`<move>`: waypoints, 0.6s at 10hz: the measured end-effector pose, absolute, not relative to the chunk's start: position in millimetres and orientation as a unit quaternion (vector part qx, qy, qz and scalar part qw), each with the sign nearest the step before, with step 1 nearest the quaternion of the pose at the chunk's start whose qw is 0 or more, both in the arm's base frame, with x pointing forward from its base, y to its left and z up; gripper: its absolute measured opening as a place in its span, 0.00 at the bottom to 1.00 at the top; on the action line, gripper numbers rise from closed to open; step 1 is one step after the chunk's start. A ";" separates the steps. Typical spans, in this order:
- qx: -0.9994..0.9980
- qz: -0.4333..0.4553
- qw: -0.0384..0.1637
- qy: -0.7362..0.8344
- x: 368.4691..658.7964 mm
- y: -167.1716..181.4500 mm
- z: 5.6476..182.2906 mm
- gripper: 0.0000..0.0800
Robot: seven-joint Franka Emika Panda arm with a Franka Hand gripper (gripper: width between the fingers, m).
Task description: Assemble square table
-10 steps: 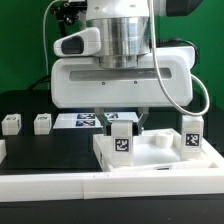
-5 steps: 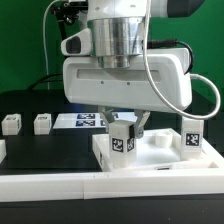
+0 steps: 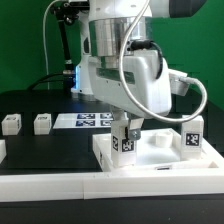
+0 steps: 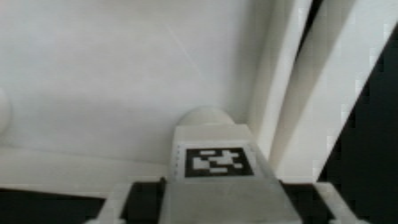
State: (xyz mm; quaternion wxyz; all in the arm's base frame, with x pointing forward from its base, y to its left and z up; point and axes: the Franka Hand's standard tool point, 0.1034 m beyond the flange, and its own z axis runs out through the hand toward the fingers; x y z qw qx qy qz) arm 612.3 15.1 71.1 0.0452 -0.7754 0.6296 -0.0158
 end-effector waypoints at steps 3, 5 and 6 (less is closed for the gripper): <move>-0.731 -0.011 0.050 0.681 612.4 15.6 71.0 0.47; -0.762 -0.009 0.048 0.645 611.1 14.2 70.5 0.63; -0.783 -0.009 0.046 0.620 610.4 13.8 70.2 0.77</move>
Offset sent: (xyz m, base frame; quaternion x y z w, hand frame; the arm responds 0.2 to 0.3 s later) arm 0.0000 0.0000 0.0000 0.0000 0.0000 0.0000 1.0000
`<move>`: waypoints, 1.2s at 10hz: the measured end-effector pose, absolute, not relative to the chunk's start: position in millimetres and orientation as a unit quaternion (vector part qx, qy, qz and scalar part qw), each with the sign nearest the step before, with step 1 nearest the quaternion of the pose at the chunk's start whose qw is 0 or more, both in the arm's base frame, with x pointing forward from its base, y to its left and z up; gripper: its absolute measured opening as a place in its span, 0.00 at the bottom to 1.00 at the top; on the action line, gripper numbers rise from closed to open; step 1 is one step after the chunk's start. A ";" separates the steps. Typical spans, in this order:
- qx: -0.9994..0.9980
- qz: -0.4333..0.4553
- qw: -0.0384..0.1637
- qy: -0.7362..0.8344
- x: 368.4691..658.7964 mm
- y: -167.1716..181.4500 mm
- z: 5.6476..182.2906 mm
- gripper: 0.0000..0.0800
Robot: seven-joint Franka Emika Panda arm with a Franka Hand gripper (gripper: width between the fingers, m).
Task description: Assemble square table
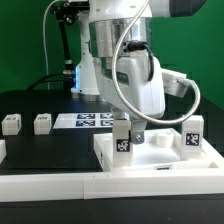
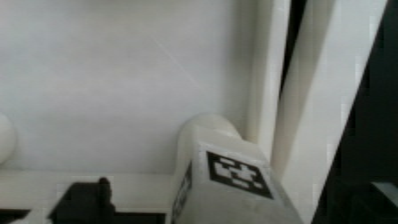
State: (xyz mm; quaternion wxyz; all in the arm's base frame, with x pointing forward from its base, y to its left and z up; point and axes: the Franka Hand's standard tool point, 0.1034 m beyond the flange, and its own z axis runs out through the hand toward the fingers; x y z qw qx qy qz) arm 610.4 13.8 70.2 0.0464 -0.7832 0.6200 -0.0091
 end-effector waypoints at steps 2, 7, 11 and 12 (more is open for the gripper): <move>-0.830 -0.013 0.045 0.556 610.3 12.8 70.2 0.80; -0.942 -0.020 0.036 0.333 611.2 13.0 70.6 0.81; -0.983 -0.025 0.029 0.182 611.4 8.5 70.9 0.81; -0.990 -0.026 0.024 0.137 611.1 7.2 70.4 0.81</move>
Offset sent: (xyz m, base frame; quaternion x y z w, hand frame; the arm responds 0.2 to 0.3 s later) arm 0.0040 0.0016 -0.0058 -0.0131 -0.0111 -0.2762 0.9609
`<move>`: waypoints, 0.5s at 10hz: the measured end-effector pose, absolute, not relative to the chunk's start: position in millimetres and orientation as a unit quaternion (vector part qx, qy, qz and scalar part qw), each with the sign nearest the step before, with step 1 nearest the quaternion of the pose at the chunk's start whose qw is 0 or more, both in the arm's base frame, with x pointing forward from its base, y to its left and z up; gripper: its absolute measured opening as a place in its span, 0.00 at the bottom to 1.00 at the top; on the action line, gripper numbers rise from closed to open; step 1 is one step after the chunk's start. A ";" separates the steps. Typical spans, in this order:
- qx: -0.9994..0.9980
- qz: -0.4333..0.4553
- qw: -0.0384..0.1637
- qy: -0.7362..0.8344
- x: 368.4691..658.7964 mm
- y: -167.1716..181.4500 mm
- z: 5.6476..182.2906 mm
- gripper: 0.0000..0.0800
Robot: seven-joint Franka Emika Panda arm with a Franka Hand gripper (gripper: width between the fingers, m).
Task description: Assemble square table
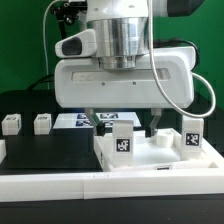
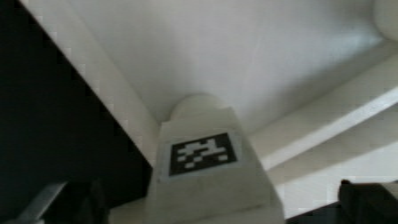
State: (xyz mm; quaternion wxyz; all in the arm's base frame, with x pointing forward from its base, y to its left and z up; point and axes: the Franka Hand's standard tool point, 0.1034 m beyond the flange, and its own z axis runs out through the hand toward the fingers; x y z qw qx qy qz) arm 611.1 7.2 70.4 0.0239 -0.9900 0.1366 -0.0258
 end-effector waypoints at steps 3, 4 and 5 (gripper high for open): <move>-0.998 -0.025 0.018 0.055 610.2 2.8 69.6 0.80; -0.998 -0.025 0.018 0.055 610.2 3.0 69.6 0.80; -0.998 -0.025 0.019 0.056 610.2 3.0 69.6 0.55</move>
Offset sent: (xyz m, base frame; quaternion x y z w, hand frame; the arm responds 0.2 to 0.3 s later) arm 0.0000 0.0000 0.0000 0.0000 0.0000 -0.0650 0.9979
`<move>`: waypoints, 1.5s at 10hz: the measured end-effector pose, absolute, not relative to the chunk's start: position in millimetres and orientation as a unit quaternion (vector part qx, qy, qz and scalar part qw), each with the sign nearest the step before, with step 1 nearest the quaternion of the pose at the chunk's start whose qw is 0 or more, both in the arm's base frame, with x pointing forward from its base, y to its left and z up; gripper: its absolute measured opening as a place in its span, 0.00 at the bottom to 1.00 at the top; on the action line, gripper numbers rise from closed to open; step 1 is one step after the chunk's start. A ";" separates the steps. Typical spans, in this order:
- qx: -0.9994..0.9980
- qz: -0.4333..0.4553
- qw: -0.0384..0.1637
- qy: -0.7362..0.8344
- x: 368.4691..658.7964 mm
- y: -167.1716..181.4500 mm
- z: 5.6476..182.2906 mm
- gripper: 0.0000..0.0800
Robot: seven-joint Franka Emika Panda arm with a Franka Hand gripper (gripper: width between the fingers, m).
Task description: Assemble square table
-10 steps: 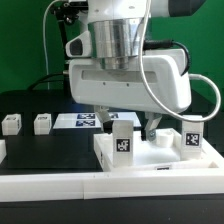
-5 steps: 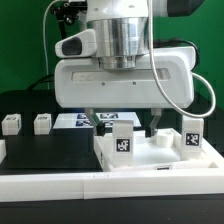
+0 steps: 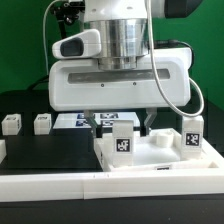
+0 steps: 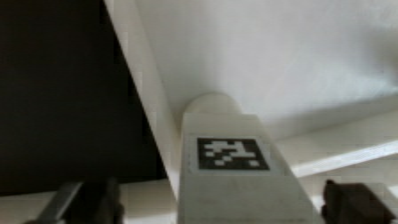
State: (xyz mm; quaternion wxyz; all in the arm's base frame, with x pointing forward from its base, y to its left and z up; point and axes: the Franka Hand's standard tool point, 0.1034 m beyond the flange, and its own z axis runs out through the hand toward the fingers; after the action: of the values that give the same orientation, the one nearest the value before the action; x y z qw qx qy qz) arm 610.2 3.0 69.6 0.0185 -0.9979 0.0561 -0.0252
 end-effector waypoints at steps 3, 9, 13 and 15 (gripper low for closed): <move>-0.998 -0.025 0.019 0.061 610.2 3.0 69.6 0.36; -0.973 -0.027 0.024 0.227 611.2 5.3 69.6 0.36; -0.901 -0.021 0.028 0.433 611.0 9.1 69.6 0.36; -0.848 -0.020 0.030 0.528 611.5 10.8 69.1 0.36</move>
Offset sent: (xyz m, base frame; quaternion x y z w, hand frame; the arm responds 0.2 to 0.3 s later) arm 0.0000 0.0000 0.0000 0.0000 0.0000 0.0650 0.9979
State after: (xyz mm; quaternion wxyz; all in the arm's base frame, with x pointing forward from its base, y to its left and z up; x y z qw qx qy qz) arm 611.5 10.8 69.1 0.0295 -0.8483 0.5282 -0.0202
